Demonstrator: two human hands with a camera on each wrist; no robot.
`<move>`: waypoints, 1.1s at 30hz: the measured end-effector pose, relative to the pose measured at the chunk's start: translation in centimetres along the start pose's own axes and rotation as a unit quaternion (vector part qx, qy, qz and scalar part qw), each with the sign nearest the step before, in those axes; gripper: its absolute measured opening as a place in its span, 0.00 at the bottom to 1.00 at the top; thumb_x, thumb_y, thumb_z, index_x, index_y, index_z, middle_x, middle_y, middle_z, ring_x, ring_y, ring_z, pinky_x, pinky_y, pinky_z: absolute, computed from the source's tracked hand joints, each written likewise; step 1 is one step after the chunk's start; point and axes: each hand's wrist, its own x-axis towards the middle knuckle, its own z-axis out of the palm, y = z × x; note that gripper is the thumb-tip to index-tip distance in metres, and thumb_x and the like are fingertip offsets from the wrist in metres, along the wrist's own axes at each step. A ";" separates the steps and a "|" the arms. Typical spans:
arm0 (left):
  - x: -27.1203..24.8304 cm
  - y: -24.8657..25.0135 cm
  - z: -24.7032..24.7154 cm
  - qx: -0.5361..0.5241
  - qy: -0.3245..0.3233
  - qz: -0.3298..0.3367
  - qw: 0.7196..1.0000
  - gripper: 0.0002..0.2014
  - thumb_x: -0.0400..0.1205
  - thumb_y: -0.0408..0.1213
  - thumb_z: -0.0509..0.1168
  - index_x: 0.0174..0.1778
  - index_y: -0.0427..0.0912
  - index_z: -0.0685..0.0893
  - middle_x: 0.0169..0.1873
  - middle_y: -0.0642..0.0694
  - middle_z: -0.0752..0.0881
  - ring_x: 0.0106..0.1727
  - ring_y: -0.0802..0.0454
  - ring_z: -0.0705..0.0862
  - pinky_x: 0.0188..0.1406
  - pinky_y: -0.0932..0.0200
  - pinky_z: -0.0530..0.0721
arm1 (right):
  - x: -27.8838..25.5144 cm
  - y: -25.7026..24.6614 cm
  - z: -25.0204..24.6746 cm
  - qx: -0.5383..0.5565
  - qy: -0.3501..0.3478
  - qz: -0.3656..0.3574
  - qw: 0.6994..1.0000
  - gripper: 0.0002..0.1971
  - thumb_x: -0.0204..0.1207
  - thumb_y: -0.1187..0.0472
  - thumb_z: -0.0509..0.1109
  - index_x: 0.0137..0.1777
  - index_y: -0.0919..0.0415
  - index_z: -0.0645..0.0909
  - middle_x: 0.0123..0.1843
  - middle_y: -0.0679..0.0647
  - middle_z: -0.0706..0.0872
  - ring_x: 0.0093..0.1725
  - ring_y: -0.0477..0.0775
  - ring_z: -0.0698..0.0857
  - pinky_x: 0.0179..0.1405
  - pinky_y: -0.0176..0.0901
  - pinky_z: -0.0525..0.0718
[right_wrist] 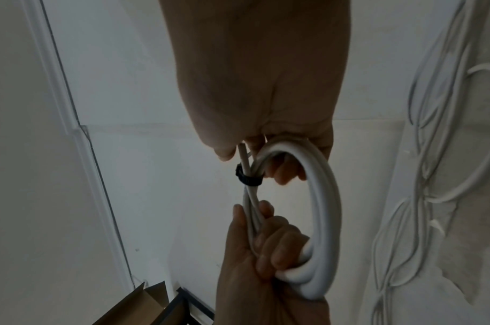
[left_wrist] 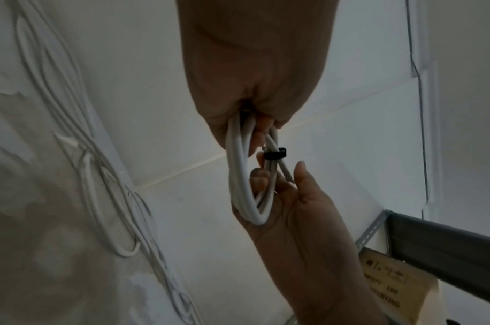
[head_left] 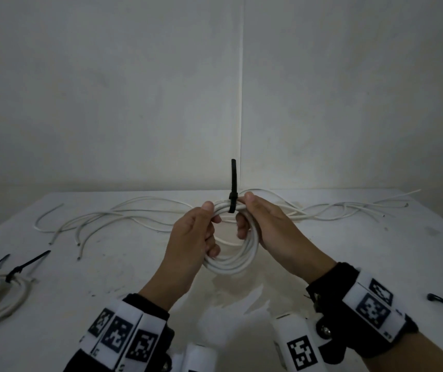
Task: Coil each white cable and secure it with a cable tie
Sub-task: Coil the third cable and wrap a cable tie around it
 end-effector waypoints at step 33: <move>-0.8 0.1 -15.3 0.317 0.066 0.074 0.943 0.11 0.84 0.36 0.58 0.40 0.44 0.84 0.36 0.49 0.87 0.41 0.51 0.86 0.50 0.48 0.85 | 3.7 1.6 11.3 -0.055 -0.128 0.102 0.985 0.27 0.82 0.45 0.52 0.80 0.43 0.51 0.71 0.35 0.63 0.69 0.33 0.62 0.70 0.36 0.60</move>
